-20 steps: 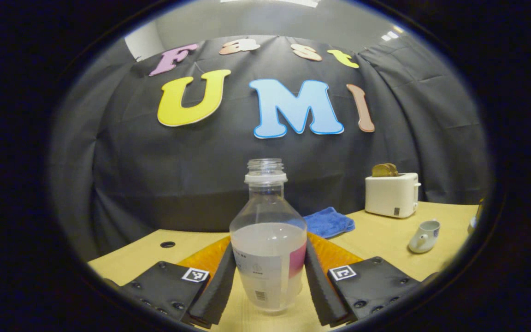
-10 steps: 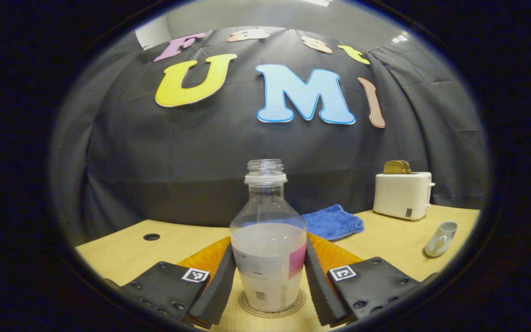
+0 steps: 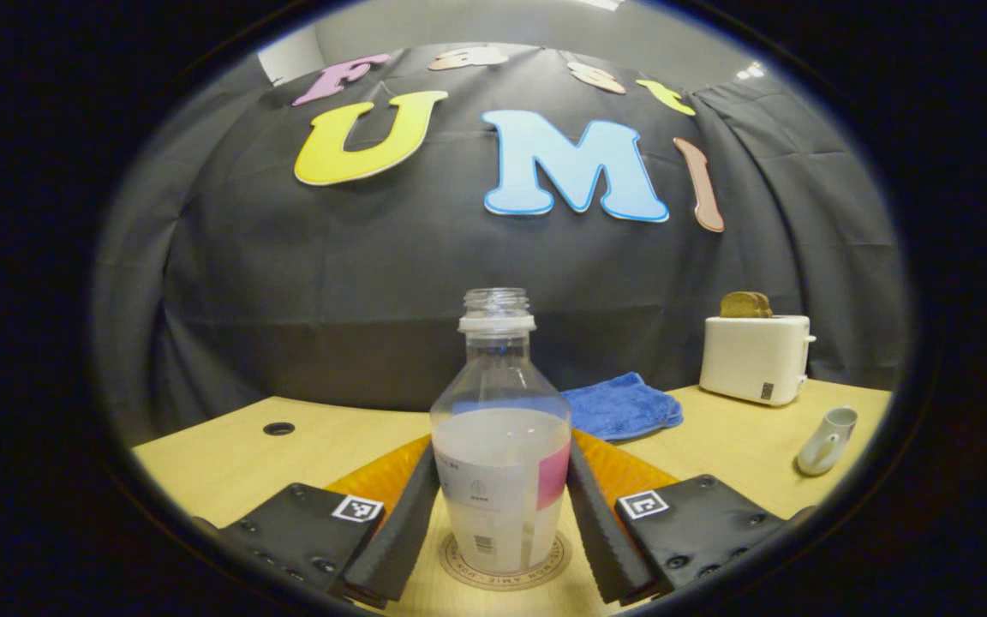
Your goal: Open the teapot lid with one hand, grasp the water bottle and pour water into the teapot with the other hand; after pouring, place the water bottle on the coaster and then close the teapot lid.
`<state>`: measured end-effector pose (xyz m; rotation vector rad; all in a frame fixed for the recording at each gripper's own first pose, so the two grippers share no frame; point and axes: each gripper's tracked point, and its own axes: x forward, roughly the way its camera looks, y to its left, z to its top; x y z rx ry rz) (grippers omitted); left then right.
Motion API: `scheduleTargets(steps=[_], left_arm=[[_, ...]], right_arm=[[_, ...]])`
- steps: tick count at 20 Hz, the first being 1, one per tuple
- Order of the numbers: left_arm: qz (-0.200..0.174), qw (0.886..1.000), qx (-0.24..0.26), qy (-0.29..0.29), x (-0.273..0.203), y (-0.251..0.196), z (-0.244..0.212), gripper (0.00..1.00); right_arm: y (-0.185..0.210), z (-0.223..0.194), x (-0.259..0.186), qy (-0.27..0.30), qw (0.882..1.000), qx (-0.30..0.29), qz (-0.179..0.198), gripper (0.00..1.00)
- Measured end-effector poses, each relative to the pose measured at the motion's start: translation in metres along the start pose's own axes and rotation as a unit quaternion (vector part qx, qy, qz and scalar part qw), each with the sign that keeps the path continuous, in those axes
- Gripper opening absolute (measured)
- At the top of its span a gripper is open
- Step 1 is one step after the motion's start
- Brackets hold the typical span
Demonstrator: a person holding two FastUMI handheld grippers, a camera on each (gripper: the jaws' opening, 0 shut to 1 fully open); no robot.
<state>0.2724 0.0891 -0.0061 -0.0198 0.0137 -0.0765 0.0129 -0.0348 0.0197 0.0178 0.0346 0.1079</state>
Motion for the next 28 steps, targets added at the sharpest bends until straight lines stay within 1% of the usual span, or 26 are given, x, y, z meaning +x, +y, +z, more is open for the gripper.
scheduleTargets(steps=[1,2,5,7,13,16,19,22,24,26,28], left_arm=[[0.003,1.000,-0.005,-0.002,-0.002,0.002,0.002,0.94],[0.006,1.000,-0.012,-0.006,-0.004,0.003,0.006,1.00],[0.011,1.000,-0.022,-0.001,-0.012,0.005,0.007,1.00],[0.011,1.000,-0.014,0.007,-0.020,0.004,0.003,1.00],[0.009,1.000,-0.002,0.005,-0.039,-0.001,0.008,1.00],[0.003,1.000,-0.002,0.010,-0.051,-0.009,0.005,1.00],[-0.005,1.000,0.005,0.018,-0.075,-0.018,0.003,1.00],[-0.011,1.000,-0.001,0.017,-0.108,-0.026,0.006,1.00],[-0.017,1.000,-0.008,0.020,-0.132,-0.038,0.004,1.00],[-0.033,0.999,-0.032,0.021,-0.158,-0.056,0.004,1.00],[-0.027,0.999,-0.026,0.015,-0.168,-0.058,0.010,1.00]], right_arm=[[-0.001,0.000,-0.001,-0.001,1.000,-0.001,-0.001,0.08],[-0.001,0.000,-0.001,-0.001,1.000,0.000,-0.001,0.08],[0.000,-0.001,-0.002,0.001,1.000,0.002,0.002,0.08],[0.004,0.001,-0.005,0.000,1.000,0.002,0.006,0.08],[0.009,0.006,-0.013,-0.007,1.000,-0.002,0.012,0.08],[0.011,0.009,-0.017,-0.011,1.000,-0.002,0.012,0.08],[0.011,0.012,-0.012,-0.016,1.000,-0.002,0.013,0.08],[0.008,0.022,0.008,-0.037,0.999,-0.011,0.009,0.08],[-0.006,0.025,0.033,-0.043,0.999,-0.024,-0.013,0.08],[-0.019,0.031,0.065,-0.050,0.998,-0.014,-0.034,0.08],[-0.028,0.032,0.090,-0.050,0.998,0.001,-0.038,0.08]])
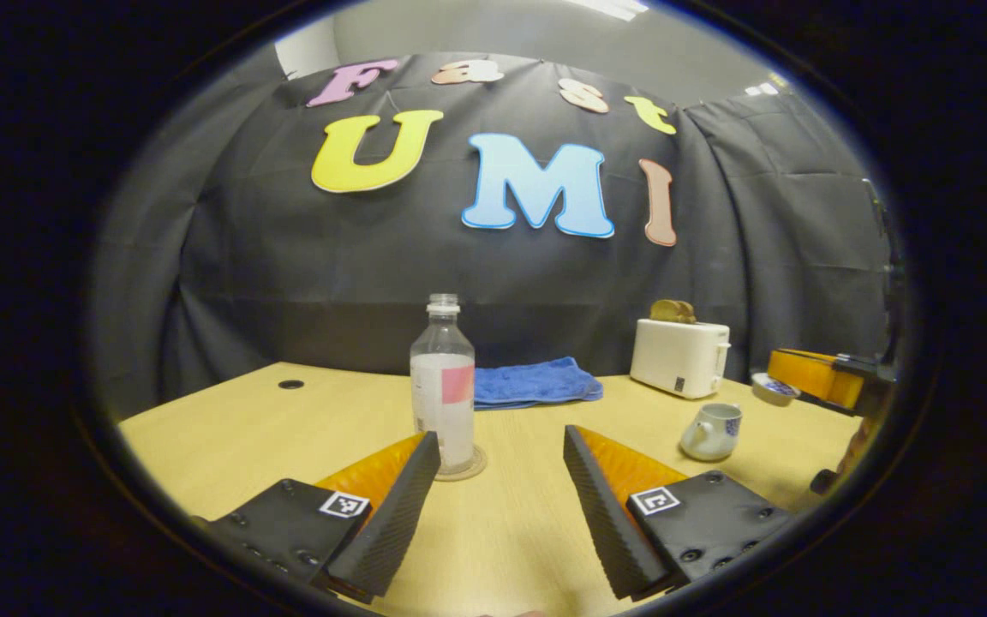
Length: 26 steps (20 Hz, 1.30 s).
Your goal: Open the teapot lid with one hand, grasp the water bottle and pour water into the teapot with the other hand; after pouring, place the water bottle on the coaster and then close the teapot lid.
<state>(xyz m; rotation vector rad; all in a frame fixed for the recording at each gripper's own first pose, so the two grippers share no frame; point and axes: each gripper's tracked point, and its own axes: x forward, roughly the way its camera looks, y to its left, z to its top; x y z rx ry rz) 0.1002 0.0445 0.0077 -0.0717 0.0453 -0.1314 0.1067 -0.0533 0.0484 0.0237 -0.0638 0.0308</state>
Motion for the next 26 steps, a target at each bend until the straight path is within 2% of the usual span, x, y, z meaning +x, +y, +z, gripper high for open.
scheduleTargets(steps=[4,10,21,24,25,26], left_arm=[[0.015,0.999,0.021,-0.023,-0.012,0.002,0.012,1.00],[0.008,0.999,0.017,-0.027,-0.014,-0.001,0.005,1.00],[-0.003,1.000,0.022,-0.021,-0.011,-0.006,-0.001,1.00],[-0.002,0.999,0.030,-0.028,-0.012,-0.008,0.001,1.00],[-0.002,0.999,0.032,-0.028,-0.012,-0.007,0.000,1.00],[-0.004,0.999,0.032,-0.028,-0.012,-0.009,0.000,1.00]], right_arm=[[-0.023,-0.017,0.034,0.021,0.999,-0.008,-0.032,0.08],[-0.014,-0.039,0.056,0.044,0.998,-0.036,-0.020,0.08],[-0.017,-0.053,0.060,0.062,0.997,-0.031,-0.025,0.08],[-0.017,-0.049,0.058,0.063,0.997,-0.041,-0.029,0.13],[-0.019,-0.041,0.054,0.053,0.997,-0.044,-0.034,0.19],[-0.023,-0.029,0.050,0.039,0.997,-0.045,-0.044,0.30]])
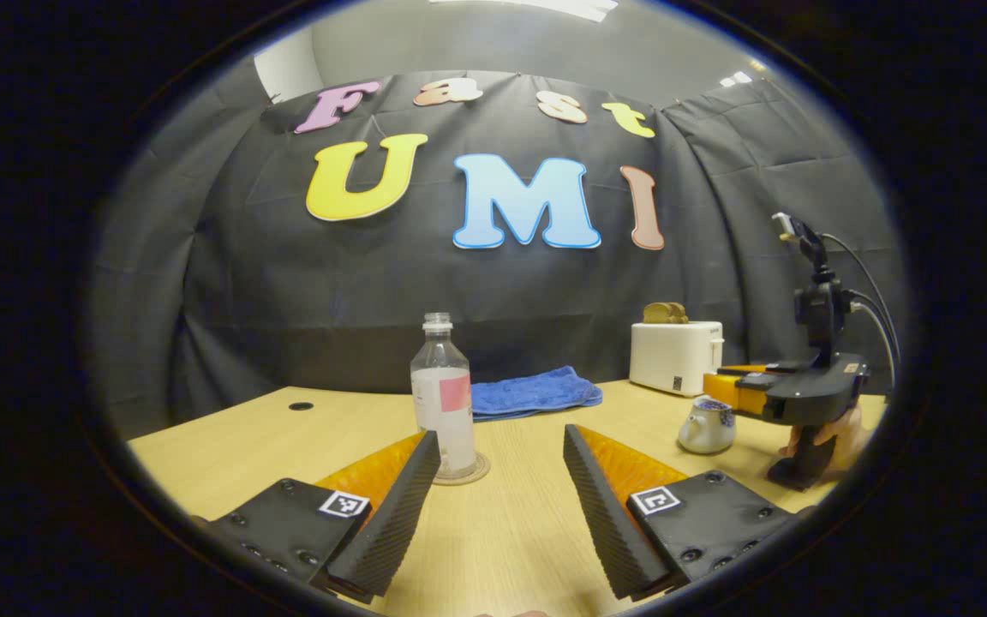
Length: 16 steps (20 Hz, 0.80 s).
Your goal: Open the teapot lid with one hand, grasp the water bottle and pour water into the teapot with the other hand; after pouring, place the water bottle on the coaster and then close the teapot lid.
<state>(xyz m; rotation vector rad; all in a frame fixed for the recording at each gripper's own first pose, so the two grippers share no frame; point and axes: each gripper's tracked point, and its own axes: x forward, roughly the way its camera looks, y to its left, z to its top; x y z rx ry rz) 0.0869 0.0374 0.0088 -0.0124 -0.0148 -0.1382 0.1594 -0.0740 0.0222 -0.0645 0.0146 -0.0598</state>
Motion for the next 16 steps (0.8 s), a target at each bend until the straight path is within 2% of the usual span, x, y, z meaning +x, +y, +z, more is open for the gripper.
scheduleTargets(steps=[1,3,4,6,8,12,16], left_arm=[[0.000,1.000,-0.002,0.002,0.000,-0.001,-0.001,1.00],[0.002,1.000,-0.010,0.012,-0.008,-0.005,-0.004,1.00],[0.003,1.000,-0.014,0.009,-0.012,-0.007,-0.002,1.00],[0.007,1.000,-0.018,0.005,-0.024,-0.014,0.006,1.00],[0.014,1.000,-0.026,0.008,-0.036,-0.018,0.011,1.00],[0.033,0.999,-0.032,-0.012,-0.063,-0.026,0.023,1.00],[0.031,0.999,-0.019,-0.001,-0.074,-0.045,0.007,0.99]], right_arm=[[-0.004,0.010,-0.008,-0.011,1.000,0.001,-0.007,0.30],[0.003,0.032,-0.036,-0.037,0.999,0.010,0.001,0.40],[0.011,0.037,-0.049,-0.048,0.999,0.009,0.013,0.55],[0.028,0.034,-0.075,-0.050,0.998,0.007,0.033,0.92],[0.043,0.027,-0.098,-0.035,0.998,0.014,0.047,0.95],[0.061,0.007,-0.138,-0.007,0.998,0.042,0.045,0.96],[0.072,-0.012,-0.161,-0.003,0.999,0.026,0.039,0.96]])
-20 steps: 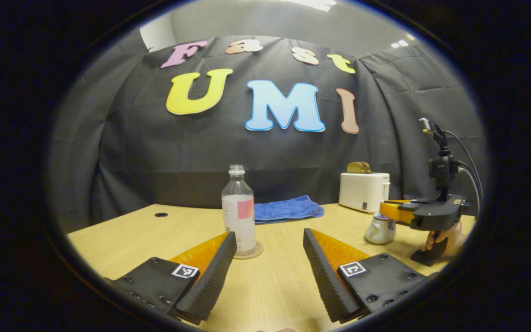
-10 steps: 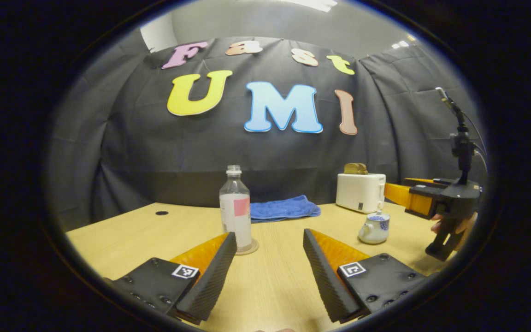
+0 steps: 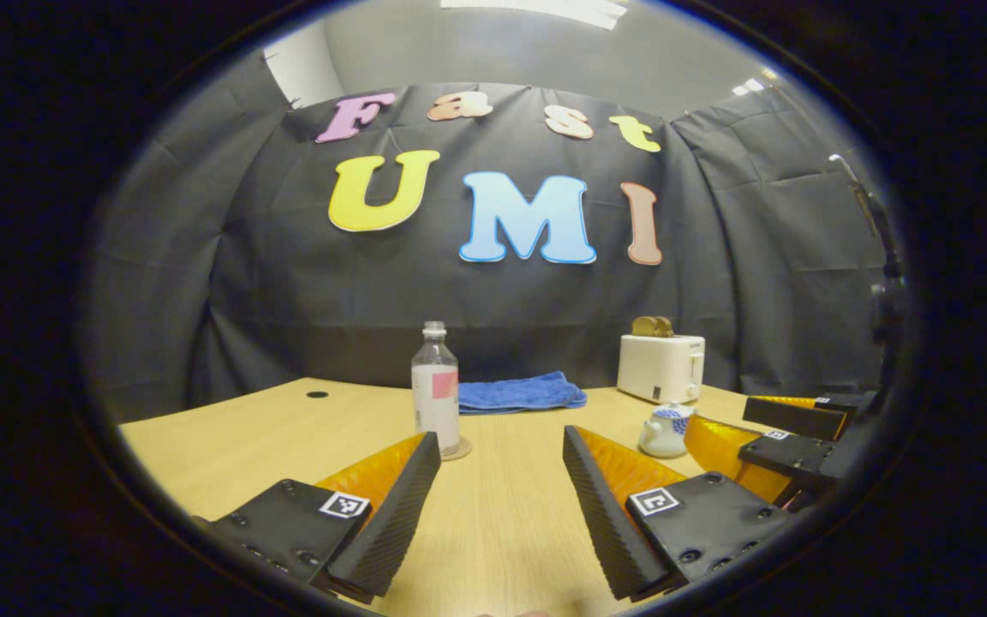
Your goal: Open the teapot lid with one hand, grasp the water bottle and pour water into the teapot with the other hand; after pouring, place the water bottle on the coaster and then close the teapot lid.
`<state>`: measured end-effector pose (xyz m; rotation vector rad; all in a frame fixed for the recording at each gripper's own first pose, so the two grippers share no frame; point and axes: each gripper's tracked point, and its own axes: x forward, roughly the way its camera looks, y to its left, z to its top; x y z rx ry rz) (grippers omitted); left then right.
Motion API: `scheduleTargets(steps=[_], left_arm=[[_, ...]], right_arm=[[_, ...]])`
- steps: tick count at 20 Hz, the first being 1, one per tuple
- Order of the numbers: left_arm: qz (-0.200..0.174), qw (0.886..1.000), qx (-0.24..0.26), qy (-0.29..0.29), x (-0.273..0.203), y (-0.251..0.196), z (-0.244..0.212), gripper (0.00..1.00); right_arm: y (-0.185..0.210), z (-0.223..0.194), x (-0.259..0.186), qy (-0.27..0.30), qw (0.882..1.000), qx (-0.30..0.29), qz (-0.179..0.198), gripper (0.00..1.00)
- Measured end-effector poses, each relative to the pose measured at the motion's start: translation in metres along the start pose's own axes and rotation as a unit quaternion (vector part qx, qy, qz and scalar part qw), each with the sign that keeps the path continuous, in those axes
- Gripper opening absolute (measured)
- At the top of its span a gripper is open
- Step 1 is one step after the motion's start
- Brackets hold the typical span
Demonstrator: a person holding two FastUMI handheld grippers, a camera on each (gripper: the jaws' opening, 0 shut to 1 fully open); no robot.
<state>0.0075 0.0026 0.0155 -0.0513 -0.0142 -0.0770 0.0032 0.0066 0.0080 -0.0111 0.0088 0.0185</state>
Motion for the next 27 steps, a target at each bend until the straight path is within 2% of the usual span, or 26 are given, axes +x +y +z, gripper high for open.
scheduleTargets(steps=[6,10,12,27], left_arm=[[0.016,1.000,-0.014,0.012,-0.007,0.005,-0.012,0.99],[0.034,0.999,0.030,0.011,-0.007,0.002,-0.010,0.99],[0.038,0.999,0.027,0.009,-0.009,0.002,-0.008,1.00],[0.028,0.999,0.023,0.009,-0.010,-0.002,-0.013,1.00]], right_arm=[[0.007,-0.007,-0.010,-0.004,1.000,0.003,0.011,0.96],[0.009,-0.007,-0.008,-0.004,1.000,0.001,0.016,0.96],[0.011,-0.008,-0.008,-0.005,1.000,0.004,0.019,0.96],[0.004,-0.008,-0.006,-0.003,1.000,0.002,0.003,0.96]])
